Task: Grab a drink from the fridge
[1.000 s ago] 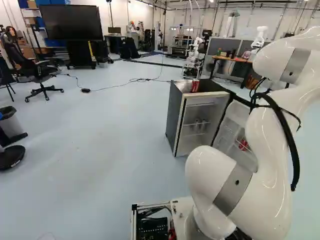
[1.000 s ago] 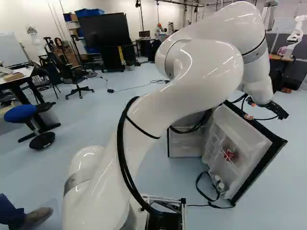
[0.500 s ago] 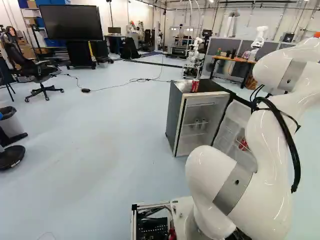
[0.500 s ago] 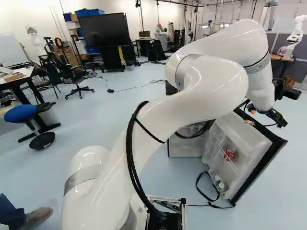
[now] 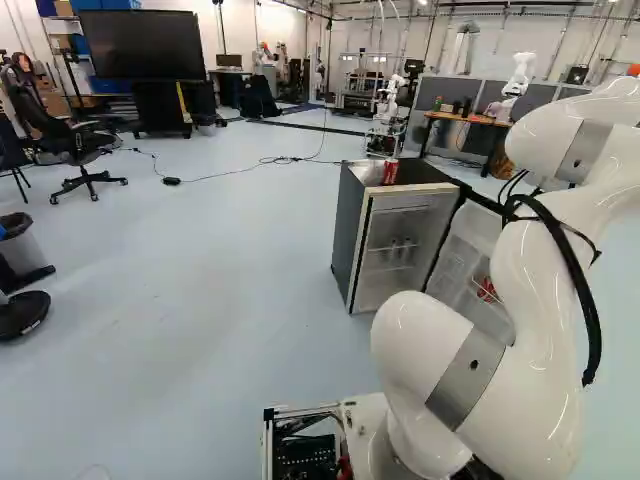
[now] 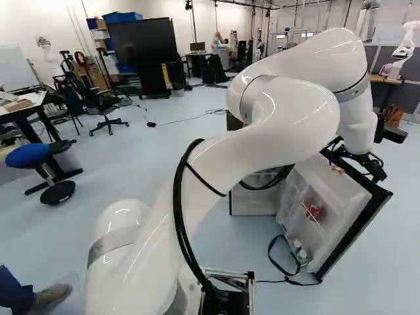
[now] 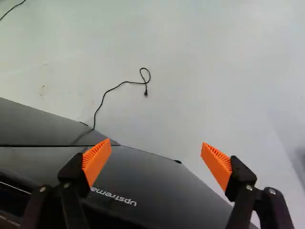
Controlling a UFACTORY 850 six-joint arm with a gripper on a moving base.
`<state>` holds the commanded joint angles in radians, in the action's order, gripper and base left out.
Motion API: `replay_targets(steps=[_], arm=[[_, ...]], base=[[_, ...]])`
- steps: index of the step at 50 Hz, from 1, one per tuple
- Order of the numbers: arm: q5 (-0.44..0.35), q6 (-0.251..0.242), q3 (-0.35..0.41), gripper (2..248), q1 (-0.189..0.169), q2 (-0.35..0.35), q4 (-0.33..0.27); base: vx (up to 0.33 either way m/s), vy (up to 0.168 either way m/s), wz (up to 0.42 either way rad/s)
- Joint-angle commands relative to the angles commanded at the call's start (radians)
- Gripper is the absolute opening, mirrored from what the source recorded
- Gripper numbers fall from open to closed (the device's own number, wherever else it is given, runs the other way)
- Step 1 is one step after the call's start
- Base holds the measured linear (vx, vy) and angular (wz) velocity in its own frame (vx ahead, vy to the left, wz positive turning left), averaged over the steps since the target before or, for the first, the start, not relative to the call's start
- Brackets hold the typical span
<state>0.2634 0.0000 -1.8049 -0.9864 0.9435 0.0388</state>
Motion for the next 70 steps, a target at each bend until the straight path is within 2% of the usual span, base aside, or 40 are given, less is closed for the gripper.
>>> replay_targets(steps=[17, 51, 70], arm=[[0.008, 0.0, 0.058, 247, -0.01, -0.038, 0.0], [0.008, 0.0, 0.263, 247, -0.034, -0.172, 0.0], [0.008, 0.0, 0.369, 247, -0.019, -0.243, 0.0]], base=[[0.0, 0.0, 0.0], [0.0, 0.0, 0.0], [0.0, 0.0, 0.0]])
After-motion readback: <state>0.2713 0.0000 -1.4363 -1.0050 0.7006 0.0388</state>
